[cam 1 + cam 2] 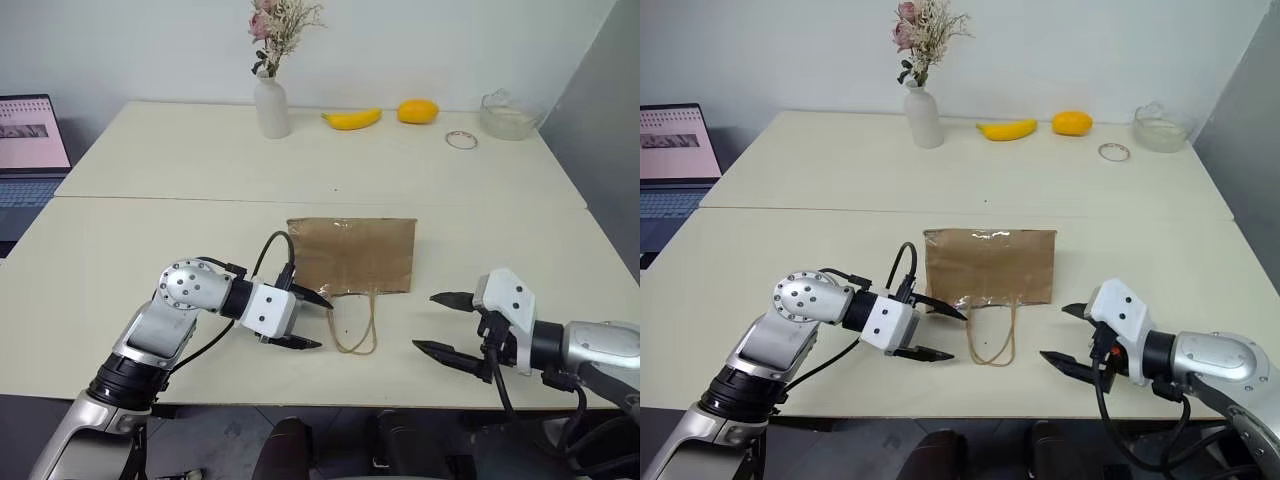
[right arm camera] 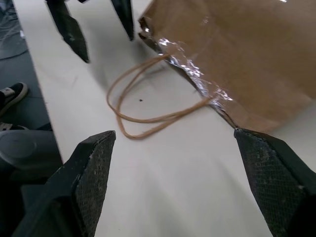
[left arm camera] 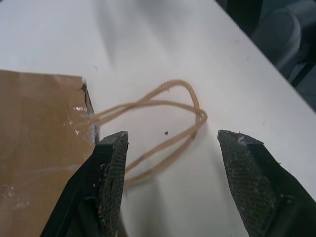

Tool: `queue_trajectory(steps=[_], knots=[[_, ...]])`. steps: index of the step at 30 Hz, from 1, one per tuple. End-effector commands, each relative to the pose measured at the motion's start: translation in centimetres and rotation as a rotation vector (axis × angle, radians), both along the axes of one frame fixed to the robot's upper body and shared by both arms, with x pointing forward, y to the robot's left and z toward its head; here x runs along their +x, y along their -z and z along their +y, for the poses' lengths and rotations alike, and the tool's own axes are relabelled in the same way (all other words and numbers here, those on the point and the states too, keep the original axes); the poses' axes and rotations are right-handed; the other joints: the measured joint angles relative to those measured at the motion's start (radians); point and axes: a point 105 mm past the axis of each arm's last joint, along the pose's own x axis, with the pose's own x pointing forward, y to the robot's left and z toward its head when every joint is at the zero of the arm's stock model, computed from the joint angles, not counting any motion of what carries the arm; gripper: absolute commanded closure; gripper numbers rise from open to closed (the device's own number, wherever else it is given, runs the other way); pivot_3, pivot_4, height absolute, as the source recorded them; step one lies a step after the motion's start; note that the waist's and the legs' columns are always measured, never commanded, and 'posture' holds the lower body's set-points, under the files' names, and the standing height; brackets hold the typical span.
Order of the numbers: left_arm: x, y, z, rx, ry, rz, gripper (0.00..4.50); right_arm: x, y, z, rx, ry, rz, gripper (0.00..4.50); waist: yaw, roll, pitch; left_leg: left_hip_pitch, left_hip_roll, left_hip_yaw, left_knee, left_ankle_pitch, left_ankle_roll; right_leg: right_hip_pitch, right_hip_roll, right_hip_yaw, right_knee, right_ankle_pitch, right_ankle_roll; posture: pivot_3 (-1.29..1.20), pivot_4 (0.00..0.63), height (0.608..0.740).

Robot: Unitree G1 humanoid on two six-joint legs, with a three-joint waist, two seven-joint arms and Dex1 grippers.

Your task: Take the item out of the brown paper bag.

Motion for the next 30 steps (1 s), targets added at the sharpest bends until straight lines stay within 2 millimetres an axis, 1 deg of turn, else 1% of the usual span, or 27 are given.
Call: queue_trajectory(steps=[1, 6, 10, 14, 19, 20, 21, 23, 24, 28, 29, 30], knots=[[0.4, 0.5, -0.6, 0.013, 0.055, -0.089, 1.46, -0.3, -0.7, 0.4, -0.001, -0.025, -0.041, 0.44, 0.000, 0.000, 0.000, 0.000, 0.000, 0.000, 0.000, 0.000, 0.000, 0.000, 0.000, 0.000, 0.000, 0.000, 0.000, 0.00, 0.150, 0.740], [1.2, 1.4, -2.0, -0.009, 0.067, -0.094, 1.46, -0.1, -0.8, 0.7, 0.003, -0.030, -0.047, 0.44, 0.001, 0.000, 0.000, -0.002, -0.001, 0.001, 0.000, 0.000, 0.000, 0.000, -0.001, 0.001, -0.002, 0.000, 0.001, 0.00, 0.150, 0.740], [2.0, 1.3, -3.4, -0.052, 0.053, -0.106, 1.46, -0.1, -0.6, 0.6, -0.007, -0.029, -0.044, 0.44, 0.002, 0.000, 0.000, -0.002, -0.001, 0.001, 0.001, 0.000, 0.000, 0.000, -0.001, 0.000, -0.001, 0.000, 0.001, 0.00, 0.150, 0.740], [2.1, 1.8, -4.0, -0.058, 0.061, -0.118, 1.46, -0.1, -0.4, 0.4, -0.022, -0.028, -0.040, 0.44, -0.001, 0.000, 0.000, -0.001, -0.001, 0.001, 0.001, 0.000, 0.000, 0.000, 0.000, 0.001, 0.000, 0.000, 0.001, 0.00, 0.150, 0.740], [1.6, 2.1, -5.6, -0.098, 0.092, -0.117, 1.46, -0.2, -0.3, 0.7, -0.016, -0.035, -0.041, 0.44, 0.001, 0.000, 0.000, -0.001, -0.001, 0.001, 0.001, 0.000, 0.000, 0.000, 0.000, 0.000, 0.000, 0.000, 0.001, 0.00, 0.150, 0.740], [1.5, 2.0, -5.9, -0.118, 0.092, -0.107, 1.86, -0.3, -0.3, 0.8, -0.015, -0.037, -0.040, 0.44, 0.001, 0.000, 0.000, -0.001, -0.001, 0.001, 0.001, 0.000, 0.000, 0.000, -0.001, 0.001, 0.000, 0.000, 0.001, 0.00, 0.150, 0.740], [1.3, 1.8, -6.2, -0.134, 0.088, -0.087, 2.11, -0.3, -0.2, 0.8, -0.015, -0.039, -0.039, 0.44, 0.001, 0.000, 0.000, -0.002, -0.001, 0.001, 0.001, 0.000, 0.000, 0.000, -0.001, 0.000, 0.000, 0.000, 0.001, 0.00, 0.150, 0.740], [1.4, 0.5, -6.9, -0.207, 0.037, -0.001, 2.67, -0.4, 0.1, 0.9, -0.020, -0.044, -0.032, 0.44, 0.001, 0.000, 0.000, -0.002, -0.001, 0.001, 0.001, 0.000, 0.000, 0.000, -0.001, 0.001, 0.000, 0.000, 0.001, 0.00, 0.150, 0.740], [1.4, -0.2, -7.1, -0.241, 0.014, 0.041, 3.04, -0.5, 0.2, 1.0, -0.025, -0.048, -0.029, 0.44, 0.000, 0.000, 0.000, -0.002, -0.001, 0.001, 0.001, 0.000, 0.000, 0.000, 0.000, 0.000, 0.000, 0.000, 0.001, 0.00, 0.150, 0.740], [1.9, -2.9, -7.2, -0.309, -0.039, 0.113, 4.29, -1.3, 0.9, 1.7, -0.028, -0.097, 0.006, 0.44, -0.001, 0.000, 0.000, -0.001, -0.001, 0.000, 0.001, 0.000, 0.000, 0.000, 0.000, 0.000, 0.000, 0.000, 0.001, 0.00, 0.150, 0.740], [1.9, -3.4, -7.2, -0.322, -0.050, 0.127, 4.45, -1.5, 0.9, 2.0, -0.022, -0.110, 0.013, 0.44, -0.002, 0.000, 0.000, -0.001, -0.001, 0.000, 0.001, 0.000, 0.000, 0.000, 0.000, 0.000, 0.000, 0.000, 0.001, 0.00, 0.150, 0.740], [2.0, -4.0, -7.2, -0.338, -0.063, 0.140, 4.45, -1.6, 1.0, 2.4, -0.013, -0.121, 0.018, 0.44, -0.002, 0.000, 0.000, -0.001, 0.000, 0.000, 0.001, 0.000, 0.000, 0.000, 0.001, 0.000, 0.000, 0.000, 0.001, 0.00, 0.150, 0.740]])
